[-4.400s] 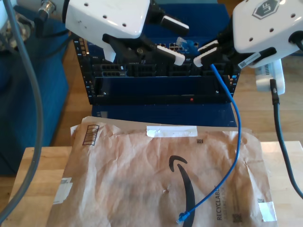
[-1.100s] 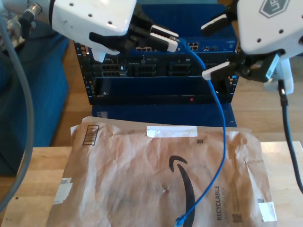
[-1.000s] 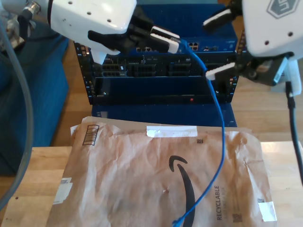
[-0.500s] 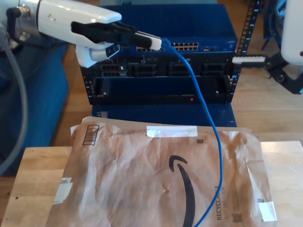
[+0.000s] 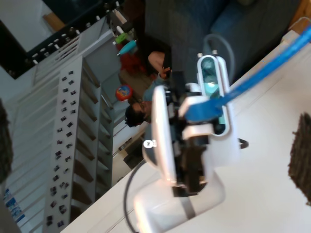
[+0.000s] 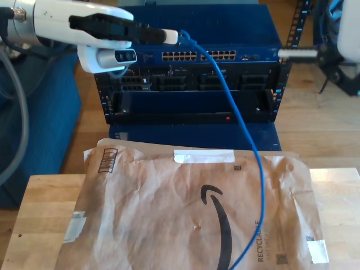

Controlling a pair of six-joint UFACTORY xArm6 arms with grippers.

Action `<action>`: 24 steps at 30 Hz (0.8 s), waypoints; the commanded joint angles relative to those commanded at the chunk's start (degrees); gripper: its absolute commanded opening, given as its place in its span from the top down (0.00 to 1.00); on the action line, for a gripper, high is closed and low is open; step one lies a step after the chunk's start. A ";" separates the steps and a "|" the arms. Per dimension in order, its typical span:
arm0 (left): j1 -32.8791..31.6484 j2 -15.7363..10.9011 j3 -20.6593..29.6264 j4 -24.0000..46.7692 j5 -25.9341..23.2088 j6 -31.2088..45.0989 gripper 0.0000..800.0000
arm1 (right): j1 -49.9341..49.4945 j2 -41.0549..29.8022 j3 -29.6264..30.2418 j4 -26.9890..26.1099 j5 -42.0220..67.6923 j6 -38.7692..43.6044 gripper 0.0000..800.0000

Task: Grab the cable and plug it in

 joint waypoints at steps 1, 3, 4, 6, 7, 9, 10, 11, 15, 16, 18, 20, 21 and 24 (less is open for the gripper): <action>0.09 0.00 0.00 0.00 0.09 0.00 0.99 | 0.00 0.62 -0.62 0.09 -0.09 0.00 0.02; 0.09 0.09 0.00 -0.09 0.09 0.00 0.99 | 0.00 1.76 -1.32 0.18 -0.18 -0.09 0.02; 0.09 0.26 0.00 -0.09 0.26 0.00 0.99 | 0.00 2.11 -1.49 0.26 -0.62 -0.09 0.02; 0.70 0.62 0.09 -0.62 0.88 -0.18 0.99 | 0.00 2.55 -1.76 0.97 -1.85 -1.14 0.02; 1.05 0.88 0.09 -1.76 1.23 -0.53 0.99 | 0.09 2.55 -1.85 2.02 -2.11 -2.37 0.02; 2.02 2.02 0.09 -4.40 2.46 -1.76 0.99 | 0.09 2.46 -2.55 5.80 -2.11 -5.71 0.03; 2.64 2.90 0.09 -5.54 3.52 -2.73 0.99 | 0.09 2.55 -2.55 7.56 -2.11 -7.56 0.03; 2.81 3.60 0.00 -6.42 4.48 -3.60 0.99 | 0.09 2.55 -2.55 8.70 -2.11 -8.70 0.03; 2.90 5.19 0.00 -6.86 5.63 -4.66 0.99 | 3.08 2.90 -2.46 9.41 -2.11 -10.46 0.03; 2.90 5.19 0.00 -6.86 5.63 -4.66 0.99 | 3.78 3.69 -2.46 9.41 -2.11 -11.60 0.03; 2.90 5.19 0.00 -6.86 5.63 -5.01 0.99 | 6.77 5.45 -2.46 9.41 -2.11 -13.19 0.03; 2.81 5.19 0.00 -6.86 5.63 -5.36 0.99 | 10.73 8.70 -2.55 9.58 -2.64 -13.80 0.03; 2.90 5.19 0.00 -6.86 5.63 -5.36 0.99 | 13.10 9.76 -2.46 9.58 -4.04 -13.89 0.02; 2.90 5.19 0.00 -6.95 5.63 -5.36 0.99 | 19.60 12.40 -2.29 9.05 -9.41 -14.77 0.02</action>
